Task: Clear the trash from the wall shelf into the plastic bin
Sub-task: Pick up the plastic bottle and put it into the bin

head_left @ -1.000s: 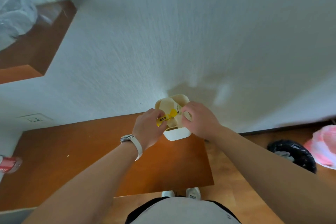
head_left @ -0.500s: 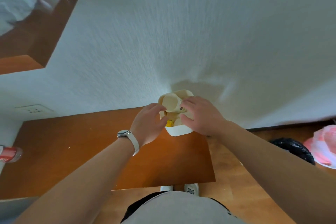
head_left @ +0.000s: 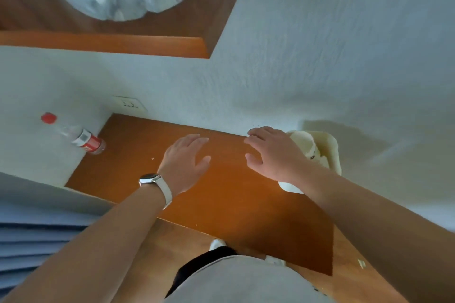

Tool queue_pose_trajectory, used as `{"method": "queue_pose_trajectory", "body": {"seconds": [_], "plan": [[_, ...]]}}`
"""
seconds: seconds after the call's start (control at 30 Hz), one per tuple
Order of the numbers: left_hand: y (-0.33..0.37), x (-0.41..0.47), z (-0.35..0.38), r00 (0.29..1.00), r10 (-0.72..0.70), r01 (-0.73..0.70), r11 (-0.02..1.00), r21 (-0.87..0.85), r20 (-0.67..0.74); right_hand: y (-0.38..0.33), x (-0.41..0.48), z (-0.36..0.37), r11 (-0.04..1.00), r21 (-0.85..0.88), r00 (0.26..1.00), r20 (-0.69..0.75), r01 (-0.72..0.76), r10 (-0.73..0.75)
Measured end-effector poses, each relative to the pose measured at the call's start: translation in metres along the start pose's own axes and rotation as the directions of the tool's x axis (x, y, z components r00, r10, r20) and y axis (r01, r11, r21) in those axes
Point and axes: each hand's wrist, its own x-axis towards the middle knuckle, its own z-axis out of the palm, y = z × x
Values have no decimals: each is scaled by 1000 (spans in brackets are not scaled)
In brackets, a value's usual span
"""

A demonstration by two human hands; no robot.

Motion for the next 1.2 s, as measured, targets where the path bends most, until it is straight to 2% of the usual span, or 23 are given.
{"method": "queue_pose_trajectory", "body": {"seconds": [0.27, 0.43, 0.63, 0.8, 0.87, 0.97, 1.07, 1.2], "plan": [[-98, -28, -27, 984, -160, 166, 983, 79, -76, -58, 75, 23, 990, -62, 991, 58, 126, -122], [-177, -40, -31, 972, -213, 220, 973, 74, -96, -107, 136, 54, 982, -89, 984, 86, 166, -159], [-301, -59, -38, 923, -380, 379, 925, -22, -66, -200, 213, 102, 972, -132, 974, 146, 193, -173], [-390, -69, -41, 915, -381, 380, 924, -34, -133, -260, 273, 142, 967, -163, 955, 253, 198, -153], [-416, -67, -37, 904, -401, 391, 916, -91, -148, -281, 289, 158, 971, -157, 950, 285, 181, -130], [-440, -58, -26, 860, -483, 425, 856, -294, -162, -307, 306, 185, 990, -114, 941, 338, 80, -37], [-449, -45, -15, 801, -588, 478, 741, -471, -112, -325, 322, 211, 989, -4, 915, 378, -149, 139], [-454, -22, -7, 772, -633, 446, 601, -663, -54, -339, 341, 238, 849, 235, 829, 446, -472, 338]]}}
